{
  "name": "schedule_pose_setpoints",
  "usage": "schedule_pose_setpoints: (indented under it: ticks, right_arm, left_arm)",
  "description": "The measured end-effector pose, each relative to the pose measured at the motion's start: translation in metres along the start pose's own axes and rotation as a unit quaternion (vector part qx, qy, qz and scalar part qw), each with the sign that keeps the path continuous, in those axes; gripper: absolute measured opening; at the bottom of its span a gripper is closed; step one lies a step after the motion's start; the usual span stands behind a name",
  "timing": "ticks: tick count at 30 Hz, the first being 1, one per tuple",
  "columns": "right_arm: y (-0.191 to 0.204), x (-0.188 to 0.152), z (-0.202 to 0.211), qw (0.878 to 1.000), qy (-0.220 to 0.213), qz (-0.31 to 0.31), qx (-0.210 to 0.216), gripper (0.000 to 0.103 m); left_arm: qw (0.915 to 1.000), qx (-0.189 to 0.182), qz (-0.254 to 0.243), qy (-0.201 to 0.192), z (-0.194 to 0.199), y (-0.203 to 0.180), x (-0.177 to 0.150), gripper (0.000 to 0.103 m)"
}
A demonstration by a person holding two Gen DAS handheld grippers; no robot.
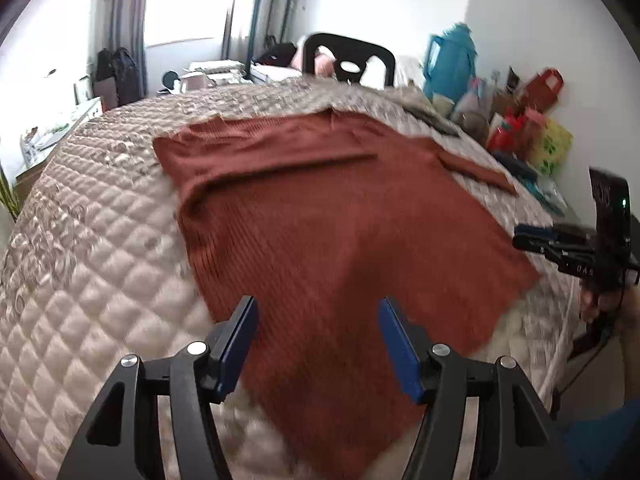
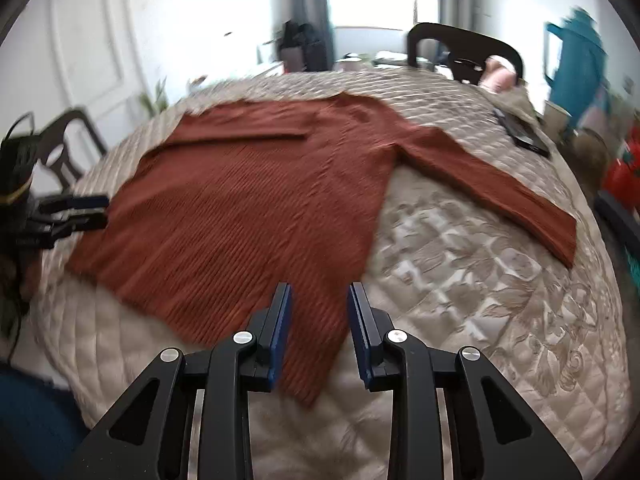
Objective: Fold small clothes
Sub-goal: 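Grasp the other sleeve with the right tool and fold it over the body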
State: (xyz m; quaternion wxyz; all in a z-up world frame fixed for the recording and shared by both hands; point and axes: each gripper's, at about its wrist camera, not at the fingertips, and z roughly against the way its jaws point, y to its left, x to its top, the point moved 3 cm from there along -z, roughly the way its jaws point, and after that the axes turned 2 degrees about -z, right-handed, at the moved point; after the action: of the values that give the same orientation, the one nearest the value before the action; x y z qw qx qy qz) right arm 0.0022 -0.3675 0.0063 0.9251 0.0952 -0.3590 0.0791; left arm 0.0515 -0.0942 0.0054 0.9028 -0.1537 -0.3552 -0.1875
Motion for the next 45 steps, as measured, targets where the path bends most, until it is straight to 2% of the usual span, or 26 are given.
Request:
schedule_pose_setpoints:
  ticks: [3, 4, 5, 6, 11, 13, 18, 24, 25, 27, 28, 30, 31, 33, 34, 37, 40, 45]
  right_arm:
    - [-0.028, 0.009, -0.004, 0.996, -0.017, -0.089, -0.01, 0.032]
    - [-0.04, 0.01, -0.005, 0.992, -0.021, -0.121, -0.011, 0.038]
    - [-0.054, 0.012, -0.007, 0.987, -0.025, -0.158, -0.018, 0.045]
    - [-0.064, 0.013, -0.007, 0.983, -0.03, -0.181, -0.027, 0.047]
    - [-0.125, 0.013, -0.004, 0.951, -0.05, -0.293, -0.081, 0.048]
    - [-0.144, 0.014, -0.006, 0.941, -0.055, -0.324, -0.084, 0.048]
    - [-0.166, 0.023, -0.014, 0.924, -0.074, -0.367, -0.077, 0.048]
    - [-0.188, 0.027, -0.018, 0.887, -0.116, -0.441, -0.068, 0.048]
    - [-0.191, 0.025, -0.016, 0.878, -0.126, -0.457, -0.071, 0.048]
    - [-0.193, 0.025, -0.014, 0.869, -0.136, -0.468, -0.08, 0.048]
    - [-0.195, 0.029, -0.016, 0.872, -0.133, -0.462, -0.092, 0.047]
    - [-0.198, 0.033, -0.019, 0.873, -0.13, -0.458, -0.104, 0.028]
    - [-0.2, 0.036, -0.022, 0.872, -0.124, -0.462, -0.101, 0.014]
    - [-0.201, 0.041, -0.024, 0.874, -0.125, -0.462, -0.086, 0.012]
    - [-0.197, 0.048, -0.023, 0.879, -0.129, -0.452, -0.082, 0.012]
    - [-0.179, 0.081, -0.019, 0.899, -0.148, -0.407, -0.058, 0.012]
    - [-0.149, 0.123, -0.022, 0.922, -0.157, -0.352, -0.013, 0.012]
    - [-0.064, 0.187, -0.054, 0.963, -0.131, -0.224, 0.067, 0.012]
  left_arm:
    - [0.9998, 0.012, 0.014, -0.001, -0.013, 0.003, 0.012, 0.066]
    - [0.9997, 0.021, 0.015, 0.002, -0.019, 0.004, 0.015, 0.066]
    - [0.9994, 0.03, 0.016, 0.005, -0.024, 0.005, 0.018, 0.066]
    - [0.9993, 0.033, 0.016, 0.005, -0.029, 0.006, 0.021, 0.066]
    - [0.9992, 0.032, 0.024, 0.007, -0.043, 0.011, 0.032, 0.066]
    - [0.9991, 0.03, 0.03, 0.01, -0.047, 0.014, 0.033, 0.066]
    - [0.9989, 0.021, 0.037, 0.02, -0.054, 0.015, 0.031, 0.071]
    - [0.9989, 0.017, 0.039, 0.02, -0.054, 0.014, 0.032, 0.072]
    - [0.9989, 0.016, 0.04, 0.02, -0.054, 0.014, 0.032, 0.072]
    - [0.9989, 0.016, 0.04, 0.02, -0.054, 0.014, 0.032, 0.073]
    - [0.9989, 0.015, 0.039, 0.02, -0.054, 0.013, 0.032, 0.074]
    - [0.9989, 0.015, 0.038, 0.02, -0.055, 0.013, 0.032, 0.075]
    - [0.999, 0.015, 0.037, 0.021, -0.055, 0.013, 0.032, 0.075]
    - [0.999, 0.017, 0.036, 0.021, -0.055, 0.012, 0.032, 0.075]
    - [0.999, 0.017, 0.035, 0.022, -0.055, 0.012, 0.032, 0.075]
    - [0.999, 0.017, 0.035, 0.022, -0.055, 0.012, 0.032, 0.075]
    - [0.999, 0.016, 0.036, 0.021, -0.055, 0.012, 0.032, 0.075]
    - [0.9989, 0.01, 0.042, 0.019, -0.055, 0.014, 0.032, 0.075]
